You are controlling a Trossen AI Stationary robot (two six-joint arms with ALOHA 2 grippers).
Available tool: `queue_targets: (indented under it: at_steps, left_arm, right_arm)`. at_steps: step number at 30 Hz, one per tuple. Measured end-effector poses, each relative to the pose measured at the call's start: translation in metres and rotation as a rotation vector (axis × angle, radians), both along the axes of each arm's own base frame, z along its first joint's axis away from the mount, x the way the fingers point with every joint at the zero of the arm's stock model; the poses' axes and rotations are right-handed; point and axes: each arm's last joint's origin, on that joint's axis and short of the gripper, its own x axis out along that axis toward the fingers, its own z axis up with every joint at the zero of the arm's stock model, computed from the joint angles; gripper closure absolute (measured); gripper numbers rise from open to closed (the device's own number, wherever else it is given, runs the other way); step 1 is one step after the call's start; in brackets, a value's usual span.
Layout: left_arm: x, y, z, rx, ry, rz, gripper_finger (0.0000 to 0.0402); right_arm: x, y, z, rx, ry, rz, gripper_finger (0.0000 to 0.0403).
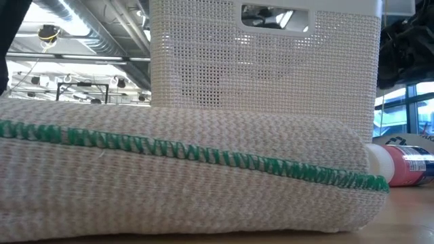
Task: Pick & place medical supplies in basket/bin
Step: Put the top rolled gauze into the white bin, then adjust the white bin
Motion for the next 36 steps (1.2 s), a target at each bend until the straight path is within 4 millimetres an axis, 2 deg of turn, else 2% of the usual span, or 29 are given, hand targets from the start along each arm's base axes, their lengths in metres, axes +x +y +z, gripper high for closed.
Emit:
queue_targets:
  at_steps: [12, 18, 23, 26, 32, 36]
  left_arm:
    - [0.0, 0.0, 0.0, -0.002, 0.001, 0.0, 0.03]
    - [-0.005, 0.002, 0.011, -0.024, -0.002, -0.002, 0.0275]
    - [-0.008, 0.006, 0.028, -0.016, 0.01, 0.009, 0.0248]
    - [-0.008, 0.009, 0.038, 0.015, 0.022, 0.016, 0.0239]
    - [-0.014, 0.01, 0.056, 0.043, 0.102, -0.017, 0.0236]
    - [-0.015, 0.008, 0.08, 0.035, 0.103, 0.004, 0.0237]
  right_arm:
    - [0.003, -0.001, -0.004, 0.014, 0.051, 0.0, 0.0104]
    - [0.003, -0.001, -0.004, 0.014, 0.051, 0.0, 0.0104]
    - [0.003, -0.001, -0.004, 0.025, 0.049, -0.001, 0.0104]
    - [0.003, -0.001, -0.003, 0.092, 0.022, -0.003, 0.0104]
    - [0.003, -0.001, -0.002, 0.132, 0.008, 0.005, 0.0104]
    - [0.004, 0.001, -0.002, 0.12, 0.021, 0.062, 0.0104]
